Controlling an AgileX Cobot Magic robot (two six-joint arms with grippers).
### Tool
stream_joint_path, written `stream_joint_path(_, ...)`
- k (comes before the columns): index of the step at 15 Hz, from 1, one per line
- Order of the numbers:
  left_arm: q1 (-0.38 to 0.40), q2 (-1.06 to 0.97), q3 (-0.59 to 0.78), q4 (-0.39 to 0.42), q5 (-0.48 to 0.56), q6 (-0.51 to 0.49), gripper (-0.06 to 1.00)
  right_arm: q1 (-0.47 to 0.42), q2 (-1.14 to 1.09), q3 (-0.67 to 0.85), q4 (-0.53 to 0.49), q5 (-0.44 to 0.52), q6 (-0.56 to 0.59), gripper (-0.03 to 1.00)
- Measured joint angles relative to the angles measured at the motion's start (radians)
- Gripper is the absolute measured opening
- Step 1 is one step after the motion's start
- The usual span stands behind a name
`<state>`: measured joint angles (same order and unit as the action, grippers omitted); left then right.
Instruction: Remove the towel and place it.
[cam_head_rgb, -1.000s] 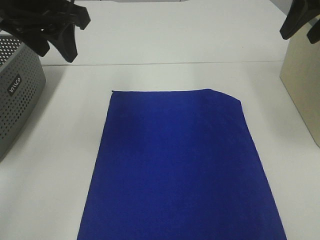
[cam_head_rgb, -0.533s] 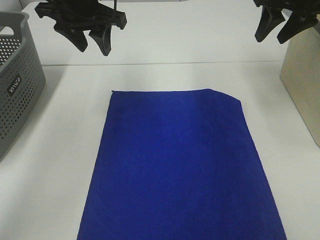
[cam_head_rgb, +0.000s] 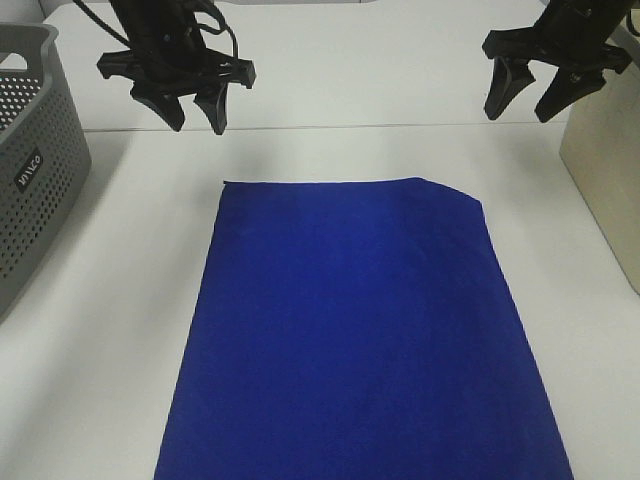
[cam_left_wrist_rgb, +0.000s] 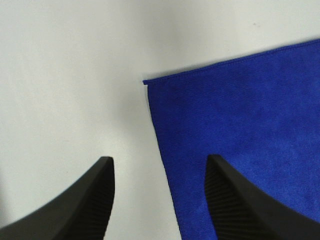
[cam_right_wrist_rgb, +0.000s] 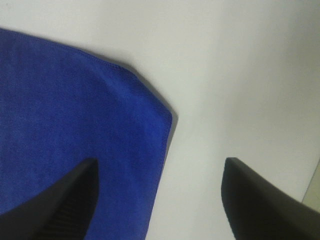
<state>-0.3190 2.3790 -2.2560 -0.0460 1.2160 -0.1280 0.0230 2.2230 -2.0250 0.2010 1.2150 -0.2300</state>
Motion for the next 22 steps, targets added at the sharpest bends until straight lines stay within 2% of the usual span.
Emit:
stream_joint_path(4,0.019,0.060,0.000,-0.034,0.000,0.001,0.50,0.027,0.088,0.000,0.099,-0.022,-0.105,0.69)
stream_joint_path(9,0.084,0.139,0.000,-0.173,-0.038,0.001,0.50,0.025,0.157,0.000,0.145,-0.110,-0.232,0.69)
stream_joint_path(12,0.122,0.180,0.000,-0.265,-0.078,0.036,0.50,0.025,0.185,0.000,0.147,-0.120,-0.242,0.69)
stream_joint_path(15,0.123,0.213,0.000,-0.358,-0.146,0.092,0.50,0.025,0.217,0.000,0.144,-0.119,-0.246,0.69)
stream_joint_path(18,0.123,0.239,0.000,-0.383,-0.170,0.099,0.50,0.025,0.220,0.000,0.140,-0.129,-0.259,0.69)
stream_joint_path(22,0.123,0.259,-0.011,-0.415,-0.175,0.122,0.50,0.016,0.234,0.000,0.135,-0.192,-0.260,0.68)
